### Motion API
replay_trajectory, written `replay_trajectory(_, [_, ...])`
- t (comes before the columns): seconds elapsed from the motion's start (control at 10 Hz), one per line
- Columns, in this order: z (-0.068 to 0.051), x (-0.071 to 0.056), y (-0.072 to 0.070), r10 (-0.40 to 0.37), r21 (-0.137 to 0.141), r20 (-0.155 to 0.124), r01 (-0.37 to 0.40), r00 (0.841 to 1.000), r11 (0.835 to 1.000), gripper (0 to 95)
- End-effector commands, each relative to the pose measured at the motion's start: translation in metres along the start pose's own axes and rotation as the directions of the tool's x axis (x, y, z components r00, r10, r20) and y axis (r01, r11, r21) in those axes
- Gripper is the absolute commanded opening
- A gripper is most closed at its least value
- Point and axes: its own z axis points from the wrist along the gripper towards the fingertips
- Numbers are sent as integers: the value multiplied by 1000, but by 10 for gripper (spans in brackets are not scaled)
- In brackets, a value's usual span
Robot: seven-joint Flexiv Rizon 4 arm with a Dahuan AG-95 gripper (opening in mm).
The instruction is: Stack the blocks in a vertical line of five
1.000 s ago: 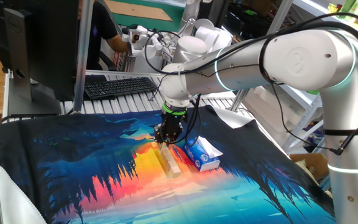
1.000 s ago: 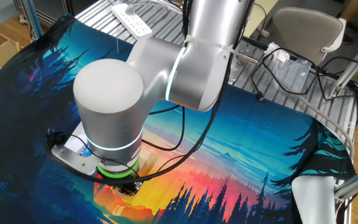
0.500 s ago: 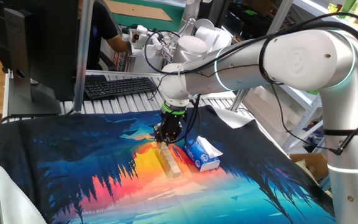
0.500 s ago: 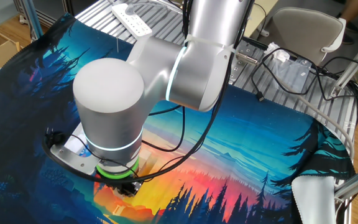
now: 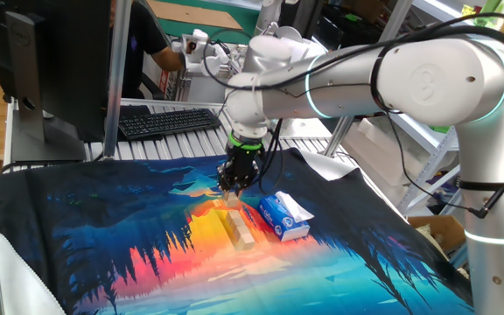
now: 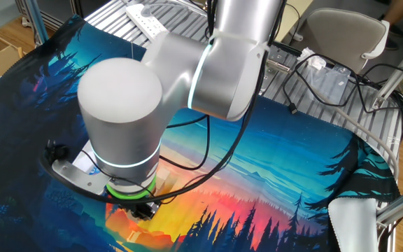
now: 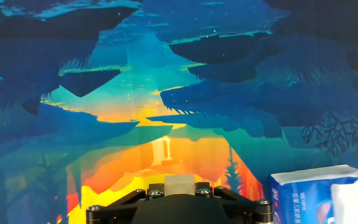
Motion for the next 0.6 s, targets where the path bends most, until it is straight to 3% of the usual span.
replay_trajectory(0.1, [-8, 3, -2, -4, 3, -9, 4, 1000, 1000, 0])
replay_trajectory(0.3, [-15, 9, -3, -8, 7, -13, 8, 1000, 1000, 0])
replay_trajectory(0.6, [-18, 32, -8, -9, 9, -4, 9, 1000, 1000, 0])
